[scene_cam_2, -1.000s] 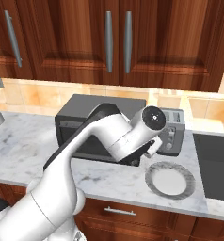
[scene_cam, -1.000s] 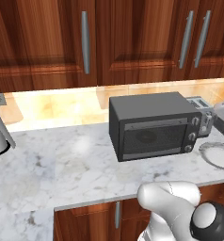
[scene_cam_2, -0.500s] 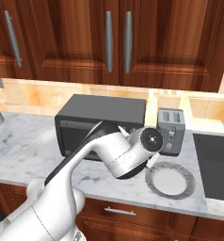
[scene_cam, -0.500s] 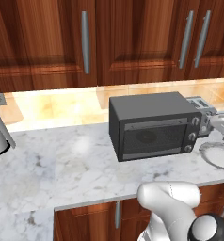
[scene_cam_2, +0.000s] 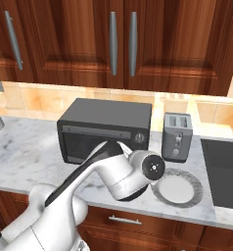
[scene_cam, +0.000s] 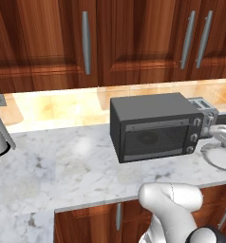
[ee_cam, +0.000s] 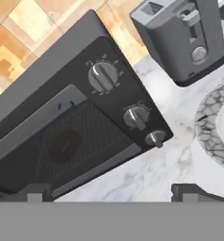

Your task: Pick up the bagel from the plate, place it on the toaster oven rack, close the door, and set the timer.

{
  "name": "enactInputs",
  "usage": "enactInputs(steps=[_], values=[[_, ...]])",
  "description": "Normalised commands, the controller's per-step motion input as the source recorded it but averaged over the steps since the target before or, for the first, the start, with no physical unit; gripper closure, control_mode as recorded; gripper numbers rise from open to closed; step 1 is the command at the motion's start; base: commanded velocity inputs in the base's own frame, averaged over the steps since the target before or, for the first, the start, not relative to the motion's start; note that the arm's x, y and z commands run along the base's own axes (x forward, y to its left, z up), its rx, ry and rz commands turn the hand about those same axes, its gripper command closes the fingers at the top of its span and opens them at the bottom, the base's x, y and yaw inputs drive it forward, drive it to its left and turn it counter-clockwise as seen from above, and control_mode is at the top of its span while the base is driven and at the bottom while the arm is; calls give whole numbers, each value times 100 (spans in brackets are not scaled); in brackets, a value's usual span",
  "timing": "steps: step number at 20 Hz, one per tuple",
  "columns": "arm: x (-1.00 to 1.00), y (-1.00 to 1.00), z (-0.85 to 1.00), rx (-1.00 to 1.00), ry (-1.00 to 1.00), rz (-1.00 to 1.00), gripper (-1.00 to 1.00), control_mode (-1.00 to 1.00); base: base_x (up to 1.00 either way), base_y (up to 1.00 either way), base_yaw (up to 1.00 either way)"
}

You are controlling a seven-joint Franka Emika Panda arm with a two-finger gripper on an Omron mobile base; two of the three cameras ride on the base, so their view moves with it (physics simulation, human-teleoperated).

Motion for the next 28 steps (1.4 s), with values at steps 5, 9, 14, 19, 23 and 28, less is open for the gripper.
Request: enactInputs(steps=[5,9,14,19,23,28], values=[[21,-2,-5,-8,0,14,-100,-100,0,0,0],[23,-6,-13,-9,2,17,-100,-100,0,0,0],[13,-22,-17,-9,1,18,-100,-100,0,0,0],[24,-6,-9,-1,2,11,-100,-100,0,0,0],[34,0,-9,0,6,2,-100,-100,0,0,0],[35,0,-20,0,8,0,-100,-100,0,0,0]])
